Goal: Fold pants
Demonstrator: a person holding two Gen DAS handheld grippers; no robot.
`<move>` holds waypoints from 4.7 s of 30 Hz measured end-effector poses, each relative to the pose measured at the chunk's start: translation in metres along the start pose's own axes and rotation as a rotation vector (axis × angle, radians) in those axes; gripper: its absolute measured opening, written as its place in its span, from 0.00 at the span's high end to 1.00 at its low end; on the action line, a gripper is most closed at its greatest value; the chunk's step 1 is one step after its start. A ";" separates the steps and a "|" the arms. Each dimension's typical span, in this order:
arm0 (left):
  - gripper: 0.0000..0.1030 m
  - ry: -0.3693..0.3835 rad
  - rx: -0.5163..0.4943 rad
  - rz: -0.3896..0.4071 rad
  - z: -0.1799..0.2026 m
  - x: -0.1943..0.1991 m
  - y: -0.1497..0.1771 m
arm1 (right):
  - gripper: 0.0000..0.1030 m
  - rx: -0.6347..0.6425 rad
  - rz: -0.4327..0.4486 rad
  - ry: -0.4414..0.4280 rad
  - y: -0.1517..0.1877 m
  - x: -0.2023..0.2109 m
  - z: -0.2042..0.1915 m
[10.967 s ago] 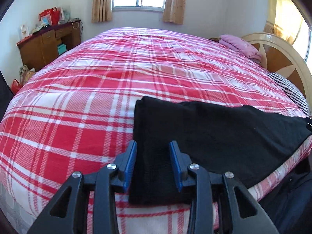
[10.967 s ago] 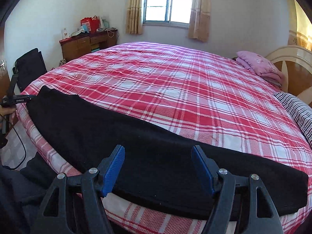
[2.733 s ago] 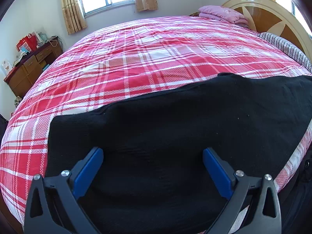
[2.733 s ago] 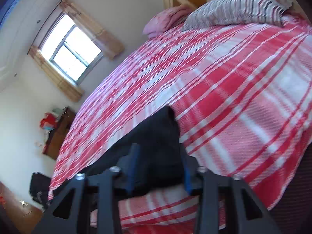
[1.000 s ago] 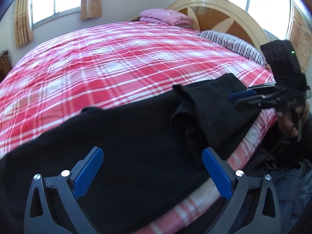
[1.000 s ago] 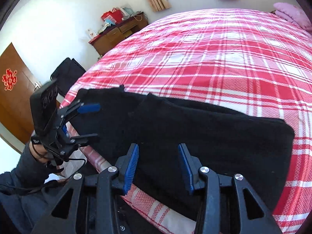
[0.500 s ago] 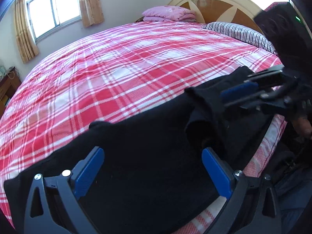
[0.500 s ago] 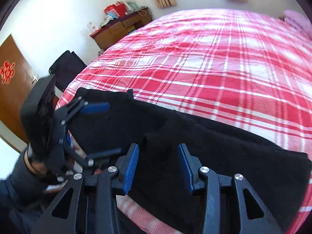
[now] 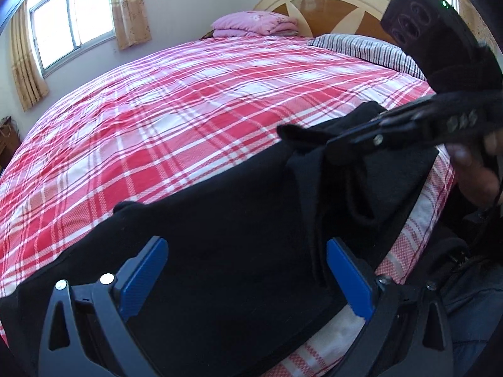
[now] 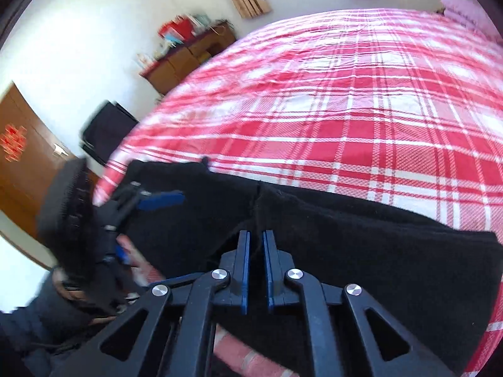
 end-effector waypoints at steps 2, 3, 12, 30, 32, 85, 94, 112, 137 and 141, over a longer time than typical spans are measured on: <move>0.01 0.002 -0.018 -0.007 0.006 -0.004 -0.001 | 0.92 -0.038 0.015 -0.064 0.000 0.004 0.001; 0.01 -0.002 -0.031 -0.018 0.010 -0.008 -0.001 | 0.92 -0.055 0.023 -0.079 0.000 0.004 0.003; 0.00 -0.075 -0.069 -0.017 0.015 -0.034 -0.017 | 0.92 -0.044 -0.005 -0.112 0.007 -0.004 -0.002; 0.00 -0.177 0.254 -0.008 -0.076 -0.027 -0.003 | 0.58 0.167 -0.044 0.036 0.031 -0.005 -0.014; 0.00 -0.153 0.275 0.014 -0.075 -0.018 -0.003 | 0.58 0.184 -0.050 0.028 0.031 -0.012 -0.018; 0.89 0.203 0.445 0.019 -0.023 0.002 -0.015 | 0.41 0.113 0.114 0.201 0.043 0.069 0.068; 0.88 0.171 0.453 -0.024 -0.033 -0.008 -0.008 | 0.29 0.032 0.140 0.216 0.039 0.068 0.091; 0.34 -0.440 0.491 0.062 -0.236 0.122 0.076 | 0.29 0.158 0.226 0.236 0.023 0.069 0.052; 0.83 -0.032 0.775 0.248 -0.251 0.141 0.091 | 0.29 0.021 0.285 0.267 0.033 0.088 0.080; 0.83 0.031 0.733 0.306 -0.225 0.159 0.059 | 0.29 0.031 0.300 0.281 0.029 0.094 0.077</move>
Point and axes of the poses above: each gripper's, at about its wrist camera, not at the fingertips, and x roughly against the way its jaws point, z to its right, y to its underside, the point moved 8 cm from there along -x, roughly the way its jaws point, and after that the axes turned 5 degrees about x, right-handed, at the moved point
